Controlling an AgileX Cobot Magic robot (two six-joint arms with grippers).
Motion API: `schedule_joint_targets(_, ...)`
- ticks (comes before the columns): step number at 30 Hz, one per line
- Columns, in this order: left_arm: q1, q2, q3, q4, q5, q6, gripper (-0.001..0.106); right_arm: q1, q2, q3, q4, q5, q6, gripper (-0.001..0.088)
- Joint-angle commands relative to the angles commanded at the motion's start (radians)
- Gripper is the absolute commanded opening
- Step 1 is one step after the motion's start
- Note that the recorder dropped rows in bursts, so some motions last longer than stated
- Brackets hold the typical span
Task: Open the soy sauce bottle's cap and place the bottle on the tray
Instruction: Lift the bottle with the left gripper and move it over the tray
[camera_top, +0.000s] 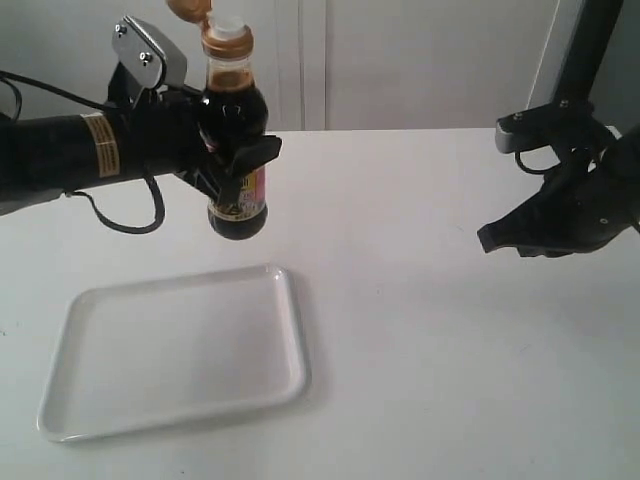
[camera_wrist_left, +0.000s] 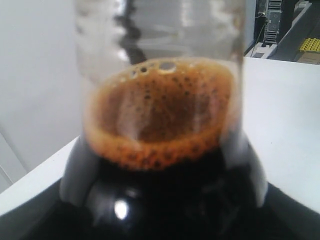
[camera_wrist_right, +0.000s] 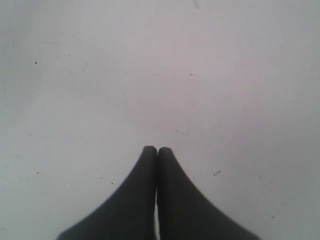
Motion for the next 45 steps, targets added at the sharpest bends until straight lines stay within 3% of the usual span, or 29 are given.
schedule_joint_targets(14, 0.0, -0.147, 0.226, -0.102, -0.014, 0.059, 0.0, 0.0, -0.003, 0.014, 0.002, -0.032, 0.021, 0.0)
schedule_joint_targets(21, 0.0, -0.155, 0.359, -0.234, -0.143, 0.162, 0.0, 0.0, -0.003, 0.014, 0.002, -0.038, 0.021, 0.0)
schedule_joint_targets(27, 0.0, -0.155, 0.45, -0.272, -0.182, 0.255, 0.0, 0.0, -0.003, 0.014, 0.002, -0.039, 0.023, 0.0)
schedule_joint_targets(32, 0.0, -0.155, 0.541, -0.376, -0.249, 0.361, 0.0, 0.0, -0.003, 0.014, 0.007, -0.047, 0.023, 0.0)
schedule_joint_targets(45, 0.0, -0.085, 0.583, -0.535, -0.249, 0.462, 0.0, 0.0, -0.003, 0.014, 0.02, -0.047, 0.023, 0.0)
